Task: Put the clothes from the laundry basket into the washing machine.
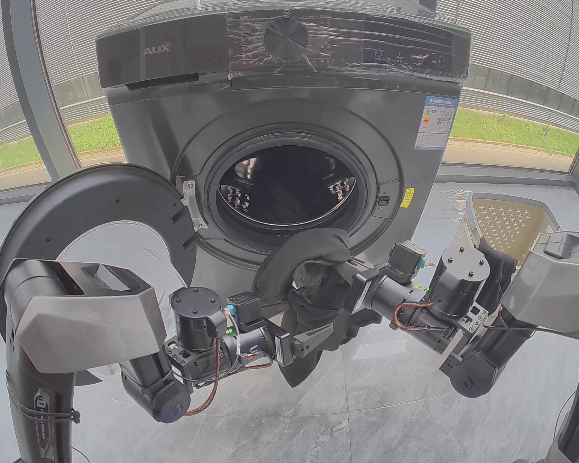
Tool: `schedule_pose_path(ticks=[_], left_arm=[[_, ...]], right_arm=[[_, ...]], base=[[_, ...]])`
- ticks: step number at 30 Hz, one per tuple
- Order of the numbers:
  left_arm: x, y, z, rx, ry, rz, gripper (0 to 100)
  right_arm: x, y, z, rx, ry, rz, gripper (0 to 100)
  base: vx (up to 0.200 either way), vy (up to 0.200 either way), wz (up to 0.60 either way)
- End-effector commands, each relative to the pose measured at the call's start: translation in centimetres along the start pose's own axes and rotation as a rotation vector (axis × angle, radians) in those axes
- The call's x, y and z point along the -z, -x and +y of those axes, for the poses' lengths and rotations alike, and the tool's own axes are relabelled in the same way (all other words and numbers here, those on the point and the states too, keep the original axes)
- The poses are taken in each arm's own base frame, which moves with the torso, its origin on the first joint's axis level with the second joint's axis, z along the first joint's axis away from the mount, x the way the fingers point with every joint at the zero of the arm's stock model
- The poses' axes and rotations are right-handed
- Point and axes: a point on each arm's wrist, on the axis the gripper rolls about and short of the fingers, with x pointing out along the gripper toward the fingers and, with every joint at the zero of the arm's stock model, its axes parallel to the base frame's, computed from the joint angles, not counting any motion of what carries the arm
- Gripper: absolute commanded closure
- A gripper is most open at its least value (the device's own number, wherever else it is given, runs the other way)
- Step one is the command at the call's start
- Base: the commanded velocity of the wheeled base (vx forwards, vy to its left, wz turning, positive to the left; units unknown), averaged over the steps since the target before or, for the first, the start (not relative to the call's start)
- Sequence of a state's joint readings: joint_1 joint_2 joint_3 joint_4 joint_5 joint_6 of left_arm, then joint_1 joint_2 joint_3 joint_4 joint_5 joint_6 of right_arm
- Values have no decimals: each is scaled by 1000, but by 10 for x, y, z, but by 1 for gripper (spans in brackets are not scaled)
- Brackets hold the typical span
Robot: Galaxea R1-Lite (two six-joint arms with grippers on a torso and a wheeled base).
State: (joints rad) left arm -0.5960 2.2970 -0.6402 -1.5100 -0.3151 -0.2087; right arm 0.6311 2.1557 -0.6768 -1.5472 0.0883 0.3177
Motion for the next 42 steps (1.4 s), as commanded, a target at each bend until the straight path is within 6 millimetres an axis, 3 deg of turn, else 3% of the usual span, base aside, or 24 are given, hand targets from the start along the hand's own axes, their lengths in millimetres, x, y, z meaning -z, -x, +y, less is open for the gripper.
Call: schedule_pose_path(ticks=[1, 15, 16, 29, 38, 39, 42], left_arm=[[-3, -4, -2, 11, 16, -15, 0], [-9, -13, -9, 25, 78, -52, 0], [-10, -16, -8, 4, 75, -64, 100], [-18, -22, -11, -23, 53, -114, 100], [-20, -13, -24, -4, 18, -97, 100], [-21, -11, -24, -3, 10, -97, 100], [-22, -7, -26, -1, -5, -93, 100]], right_arm=[[3, -1, 0, -1, -1, 8, 100], [5, -2, 0, 2, -1, 10, 100], [6, -3, -1, 2, -1, 11, 100], [7, -2, 0, 8, -3, 14, 100], [8, -1, -4, 41, -3, 13, 100], [7, -1, -5, 43, -3, 8, 0], [5, -2, -7, 50, -2, -1, 0]], base=[[0, 0, 0], [0, 0, 0], [0, 0, 0], [0, 0, 0], [0, 0, 0], [0, 0, 0], [0, 0, 0]])
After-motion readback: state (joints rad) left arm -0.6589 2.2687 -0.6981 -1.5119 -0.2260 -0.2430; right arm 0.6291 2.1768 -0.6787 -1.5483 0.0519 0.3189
